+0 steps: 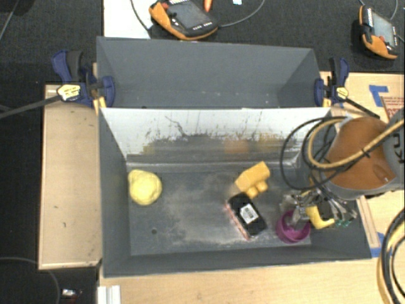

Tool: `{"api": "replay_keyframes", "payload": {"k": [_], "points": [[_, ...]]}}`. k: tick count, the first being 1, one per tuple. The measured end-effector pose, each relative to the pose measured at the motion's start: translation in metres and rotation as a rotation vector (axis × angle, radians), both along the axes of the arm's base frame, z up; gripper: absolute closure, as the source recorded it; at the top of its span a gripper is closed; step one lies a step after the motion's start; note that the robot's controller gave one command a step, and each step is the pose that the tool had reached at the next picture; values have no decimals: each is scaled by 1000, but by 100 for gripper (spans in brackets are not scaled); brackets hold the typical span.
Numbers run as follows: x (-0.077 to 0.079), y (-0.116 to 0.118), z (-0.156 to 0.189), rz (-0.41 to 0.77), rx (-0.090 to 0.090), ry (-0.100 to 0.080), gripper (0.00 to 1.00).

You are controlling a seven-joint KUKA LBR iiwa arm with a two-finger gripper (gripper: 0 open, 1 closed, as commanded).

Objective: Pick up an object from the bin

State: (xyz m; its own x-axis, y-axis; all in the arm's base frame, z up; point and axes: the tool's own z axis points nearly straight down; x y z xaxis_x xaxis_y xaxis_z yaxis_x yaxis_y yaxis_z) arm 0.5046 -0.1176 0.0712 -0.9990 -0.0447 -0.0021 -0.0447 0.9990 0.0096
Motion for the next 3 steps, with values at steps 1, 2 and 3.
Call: {"api": "replay_keyframes", "payload": {"k": [1,2,3], "points": [[0,0,0,0,0,0,100],[-2,-1,13,0,-1,3,100],[0,-2,42,-2,-5,-2,100]]}}
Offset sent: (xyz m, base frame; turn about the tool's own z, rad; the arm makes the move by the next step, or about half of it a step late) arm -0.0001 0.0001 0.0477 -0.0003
